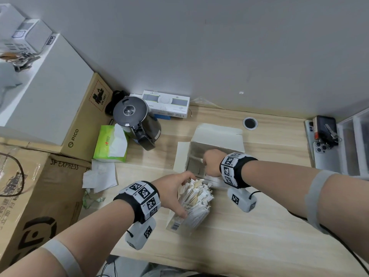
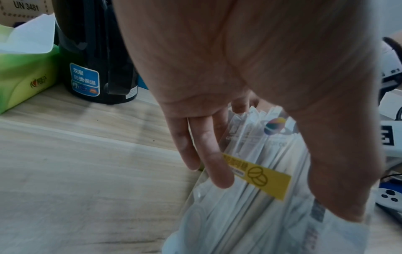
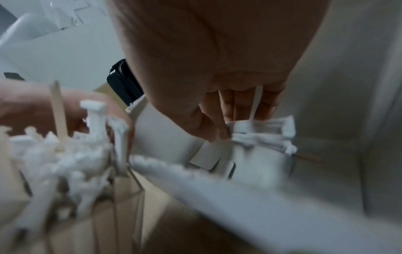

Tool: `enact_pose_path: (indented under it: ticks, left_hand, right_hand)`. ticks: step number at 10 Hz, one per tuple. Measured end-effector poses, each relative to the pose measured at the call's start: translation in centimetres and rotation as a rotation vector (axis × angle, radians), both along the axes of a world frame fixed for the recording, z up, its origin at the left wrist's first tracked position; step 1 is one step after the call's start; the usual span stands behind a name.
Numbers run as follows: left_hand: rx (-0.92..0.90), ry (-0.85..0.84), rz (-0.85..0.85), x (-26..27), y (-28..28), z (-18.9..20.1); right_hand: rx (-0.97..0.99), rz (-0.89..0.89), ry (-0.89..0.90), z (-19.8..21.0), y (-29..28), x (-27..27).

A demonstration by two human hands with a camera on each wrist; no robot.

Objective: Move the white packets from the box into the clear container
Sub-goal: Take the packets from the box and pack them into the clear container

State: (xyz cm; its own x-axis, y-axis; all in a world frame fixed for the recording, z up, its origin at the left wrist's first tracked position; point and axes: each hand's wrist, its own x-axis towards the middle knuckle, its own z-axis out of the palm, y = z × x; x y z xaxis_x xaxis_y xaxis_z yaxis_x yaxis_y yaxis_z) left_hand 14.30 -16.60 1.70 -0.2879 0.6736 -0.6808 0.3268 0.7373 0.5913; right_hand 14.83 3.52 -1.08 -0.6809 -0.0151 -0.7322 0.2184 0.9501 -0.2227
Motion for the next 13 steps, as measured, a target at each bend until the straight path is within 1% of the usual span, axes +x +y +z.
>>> enact_pose_path:
  ticks: [2, 4, 5, 6, 8, 9, 10, 11, 12, 13]
  left_hand:
    - [0.032, -0.059, 0.034, -0.1, 0.1, -0.5]
    - [0.045, -0.076, 0.057, 0.1, -0.1, -1.2]
    - [0.039, -0.069, 0.059, 0.1, -0.1, -1.4]
    - [0.031, -0.046, 0.058, 0.0, 0.0, -1.3]
    - [0.048, -0.057, 0.074, 0.3, 0.2, -1.5]
    - [0.054, -0.061, 0.099, 0.4, 0.2, -1.4]
    - [0.057, -0.064, 0.105, 0.5, 0.2, -1.3]
    - [0.059, -0.065, 0.108, 0.6, 0.2, -1.3]
    - [0.051, -0.07, 0.113, 0.5, 0.2, -1.3]
    - [0.058, -0.068, 0.112, 0.4, 0.3, -1.1]
  right_hand:
    - [-0.06, 0.07, -0.113, -2.3, 0.1, 1.1]
    - [-0.153, 0.026, -0.143, -3.4, 0.0, 1.8]
    - [-0.17, 0.02, -0.179, -3.6, 0.2, 1.7]
    - [-0.189, 0.05, -0.154, -4.0, 0.3, 1.6]
    - [-0.092, 0.093, -0.288, -4.3, -0.5, 1.3]
    - [-0.1, 0.119, -0.33, -3.9, -0.9, 0.8]
    - [-0.144, 0.091, -0.33, -4.5, -0.5, 0.9]
    - [-0.196, -0.029, -0.292, -5.1, 0.2, 1.4]
    - [-0.189, -0.036, -0.257, -5.3, 0.2, 1.4]
    - [-0.173, 0.009, -0.258, -4.8, 0.1, 1.2]
